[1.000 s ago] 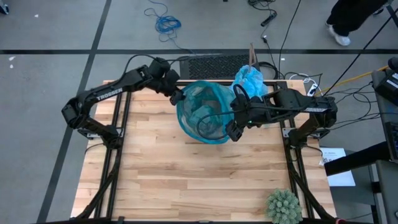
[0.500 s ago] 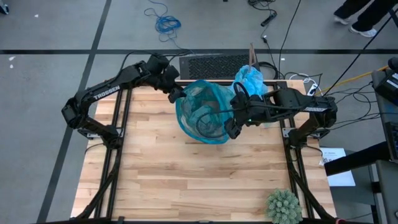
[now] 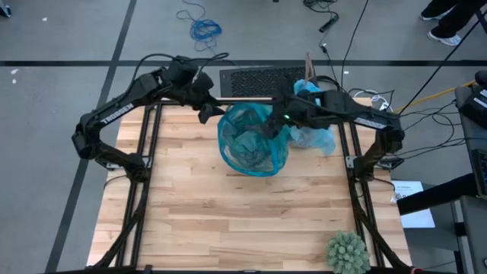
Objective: Place trash/remove bag and relplace
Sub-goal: Insert the dark blue trash bag into the trash bin
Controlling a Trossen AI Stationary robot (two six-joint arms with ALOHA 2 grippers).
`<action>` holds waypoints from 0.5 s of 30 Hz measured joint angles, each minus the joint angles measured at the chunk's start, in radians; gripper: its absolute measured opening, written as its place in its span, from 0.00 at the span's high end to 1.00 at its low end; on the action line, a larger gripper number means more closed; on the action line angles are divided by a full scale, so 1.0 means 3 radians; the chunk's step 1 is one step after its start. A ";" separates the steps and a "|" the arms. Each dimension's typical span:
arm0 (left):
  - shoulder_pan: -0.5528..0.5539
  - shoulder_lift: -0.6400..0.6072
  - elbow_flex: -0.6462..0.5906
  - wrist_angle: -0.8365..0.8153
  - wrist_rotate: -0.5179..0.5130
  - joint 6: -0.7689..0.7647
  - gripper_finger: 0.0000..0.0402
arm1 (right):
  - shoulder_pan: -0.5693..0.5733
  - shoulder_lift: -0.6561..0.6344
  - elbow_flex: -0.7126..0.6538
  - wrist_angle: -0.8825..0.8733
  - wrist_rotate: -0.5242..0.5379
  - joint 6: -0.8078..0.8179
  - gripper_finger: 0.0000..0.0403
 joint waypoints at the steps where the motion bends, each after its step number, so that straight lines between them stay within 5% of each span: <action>1: -0.0019 -0.0010 0.0025 0.0000 0.0005 -0.0037 0.44 | -0.0045 0.0038 0.0000 0.0037 -0.0068 -0.0050 0.34; 9: -0.0195 -0.0029 -0.0088 -0.0052 -0.0140 -0.0132 0.47 | -0.0215 0.0399 -0.0003 0.0081 -0.0374 -0.0176 0.34; 15: -0.0312 -0.0029 -0.0551 0.0144 -0.0441 -0.0094 0.63 | -0.0277 0.0546 -0.0006 -0.0041 -0.0246 0.0014 0.41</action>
